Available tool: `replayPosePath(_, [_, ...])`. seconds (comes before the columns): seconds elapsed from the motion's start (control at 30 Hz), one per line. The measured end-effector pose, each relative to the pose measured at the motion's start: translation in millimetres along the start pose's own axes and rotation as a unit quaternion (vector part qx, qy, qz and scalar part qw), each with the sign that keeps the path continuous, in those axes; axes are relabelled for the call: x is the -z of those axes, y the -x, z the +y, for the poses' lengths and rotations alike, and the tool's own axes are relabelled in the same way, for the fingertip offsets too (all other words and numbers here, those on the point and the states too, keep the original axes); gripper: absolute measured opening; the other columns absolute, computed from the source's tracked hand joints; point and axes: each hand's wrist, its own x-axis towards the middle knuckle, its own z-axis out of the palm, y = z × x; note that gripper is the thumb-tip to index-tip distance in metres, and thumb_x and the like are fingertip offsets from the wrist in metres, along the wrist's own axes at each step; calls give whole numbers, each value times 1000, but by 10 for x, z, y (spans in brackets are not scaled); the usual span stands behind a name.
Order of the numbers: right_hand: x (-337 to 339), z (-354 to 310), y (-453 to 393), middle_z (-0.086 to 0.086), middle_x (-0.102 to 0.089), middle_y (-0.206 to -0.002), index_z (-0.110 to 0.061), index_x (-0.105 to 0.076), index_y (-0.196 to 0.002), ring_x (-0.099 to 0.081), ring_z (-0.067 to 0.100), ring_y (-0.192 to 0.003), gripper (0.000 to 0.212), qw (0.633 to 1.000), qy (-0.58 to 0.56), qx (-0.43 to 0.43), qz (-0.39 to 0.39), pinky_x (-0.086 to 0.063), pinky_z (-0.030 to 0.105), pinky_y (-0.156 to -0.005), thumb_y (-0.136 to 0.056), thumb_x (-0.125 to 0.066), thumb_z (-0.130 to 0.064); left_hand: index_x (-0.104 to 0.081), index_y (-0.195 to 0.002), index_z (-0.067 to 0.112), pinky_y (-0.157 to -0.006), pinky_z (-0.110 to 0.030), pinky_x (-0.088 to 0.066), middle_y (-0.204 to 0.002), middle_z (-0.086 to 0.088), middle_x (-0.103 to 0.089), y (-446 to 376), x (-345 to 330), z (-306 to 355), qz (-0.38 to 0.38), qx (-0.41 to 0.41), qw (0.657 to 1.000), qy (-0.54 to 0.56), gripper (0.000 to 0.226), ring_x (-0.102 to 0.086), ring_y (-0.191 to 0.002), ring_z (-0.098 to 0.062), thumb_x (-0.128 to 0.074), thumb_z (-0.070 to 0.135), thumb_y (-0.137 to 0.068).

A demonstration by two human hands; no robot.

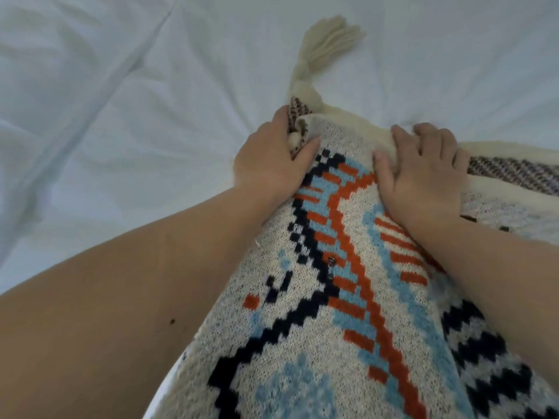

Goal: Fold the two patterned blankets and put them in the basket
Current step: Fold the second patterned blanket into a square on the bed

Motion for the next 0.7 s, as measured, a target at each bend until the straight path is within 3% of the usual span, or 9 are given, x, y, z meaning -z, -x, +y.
replayPosePath(0.1, [-16,11,-19,13,-36,-149,-22,-38,-147,-27,34,-139,60,1000,1,-1,3,-26,50,-109,-101,-20,-56,-47,-122,29,-74,-30,-40,-99,11,-61,-7,31,37,-9,10,1000,-14,46,-58,-90,-14,-46,65,-94])
replayPosePath(0.2, [-9,7,-44,14,-37,-147,-21,-38,-147,-29,34,-137,60,1000,8,0,1,-28,50,-107,-101,-19,-56,-50,-104,29,-70,-32,-45,-86,16,-58,46,144,51,-22,20,999,45,33,-58,-82,-12,-53,60,-94])
replayPosePath(0.4, [279,-132,6,14,-41,-147,-17,-38,-146,-35,32,-134,64,999,-23,34,-2,-28,49,-105,-101,-19,-59,-50,-107,18,-73,-41,-55,-92,1,-62,398,557,-25,-23,20,984,174,24,-61,-83,-18,-66,30,-93])
replayPosePath(0.5, [652,-462,67,5,-53,-139,-20,-45,-142,-46,24,-127,65,979,-170,106,29,-30,47,-107,-94,-36,-64,-53,-112,9,-75,-43,-58,-106,-15,-64,527,862,41,-40,55,955,288,29,-61,-87,-19,-69,9,-88])
replayPosePath(0.57, [927,-755,87,-2,-57,-120,-20,-52,-133,-51,17,-109,64,953,-257,153,40,-41,42,-99,-87,-50,-65,-54,-111,7,-81,-49,-56,-110,-20,-64,581,1068,121,-48,57,935,347,39,-65,-91,-24,-74,0,-78])
replayPosePath(0.63, [1137,-974,108,-8,-47,-107,-17,-55,-121,-44,10,-98,58,940,-279,188,63,-42,31,-87,-82,-63,-59,-53,-105,13,-79,-44,-61,-106,-18,-65,643,1264,199,-62,48,914,399,48,-69,-93,-28,-72,-2,-63])
replayPosePath(0.7, [1259,-1047,119,-8,-42,-106,-13,-57,-114,-41,9,-96,54,931,-290,197,100,-40,29,-82,-80,-70,-53,-48,-105,16,-68,-37,-60,-103,-15,-64,672,1404,230,-87,53,889,446,54,-68,-85,-27,-64,0,-56])
